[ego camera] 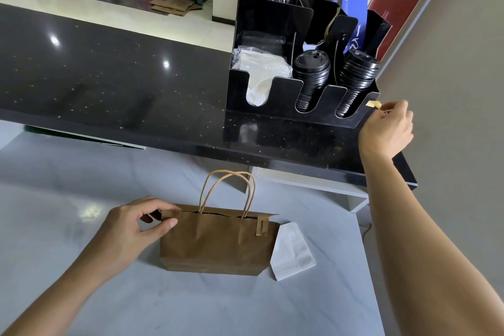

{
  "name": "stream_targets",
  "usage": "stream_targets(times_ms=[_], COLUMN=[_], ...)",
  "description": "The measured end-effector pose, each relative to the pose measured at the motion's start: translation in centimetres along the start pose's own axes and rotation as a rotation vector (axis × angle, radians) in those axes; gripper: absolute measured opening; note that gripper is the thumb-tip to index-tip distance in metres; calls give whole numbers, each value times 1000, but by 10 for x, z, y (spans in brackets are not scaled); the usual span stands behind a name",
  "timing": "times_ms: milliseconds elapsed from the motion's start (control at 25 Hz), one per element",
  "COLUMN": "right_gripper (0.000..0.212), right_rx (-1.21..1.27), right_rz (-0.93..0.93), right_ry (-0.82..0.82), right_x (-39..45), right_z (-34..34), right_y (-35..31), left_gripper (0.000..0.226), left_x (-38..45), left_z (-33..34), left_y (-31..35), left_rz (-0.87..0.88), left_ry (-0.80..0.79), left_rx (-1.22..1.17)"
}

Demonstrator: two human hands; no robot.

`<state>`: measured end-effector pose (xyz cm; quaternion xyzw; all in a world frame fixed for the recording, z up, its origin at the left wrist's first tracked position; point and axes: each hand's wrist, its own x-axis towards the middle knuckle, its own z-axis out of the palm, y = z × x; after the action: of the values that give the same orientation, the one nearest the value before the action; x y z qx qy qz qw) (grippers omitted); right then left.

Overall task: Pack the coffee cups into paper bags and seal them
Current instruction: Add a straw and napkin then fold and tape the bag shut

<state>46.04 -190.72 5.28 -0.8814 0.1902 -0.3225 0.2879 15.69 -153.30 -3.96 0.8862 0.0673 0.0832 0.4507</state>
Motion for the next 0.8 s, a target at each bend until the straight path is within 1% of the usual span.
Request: stream_targets(times_ms=[160,320,440,520,680,800], right_gripper=[28,22,17,12,7,7], right_rx=[-29,-17,74,151,417,547], right_rz=[-91,-125,-174,-212,-218,-296], right_ry=[-17,-43,-78,-160,-408,-549], right_x=[-5,-18,-32,-45,-73,-91], right_z=[3,8,5,0,-19,-35], right_y=[7,14,17,15,-3,-23], left_gripper=[26,27,26,26,24,22], left_x=[1,1,1,1,1,-1], left_z=[0,1,1,1,1,0], left_y=[-1,-1,0,0,2,2], left_rz=[-3,-8,-4,2,3,7], left_ry=[5,7,6,7,2,-8], left_rx=[-16,-29,-19,-17,-14,-7])
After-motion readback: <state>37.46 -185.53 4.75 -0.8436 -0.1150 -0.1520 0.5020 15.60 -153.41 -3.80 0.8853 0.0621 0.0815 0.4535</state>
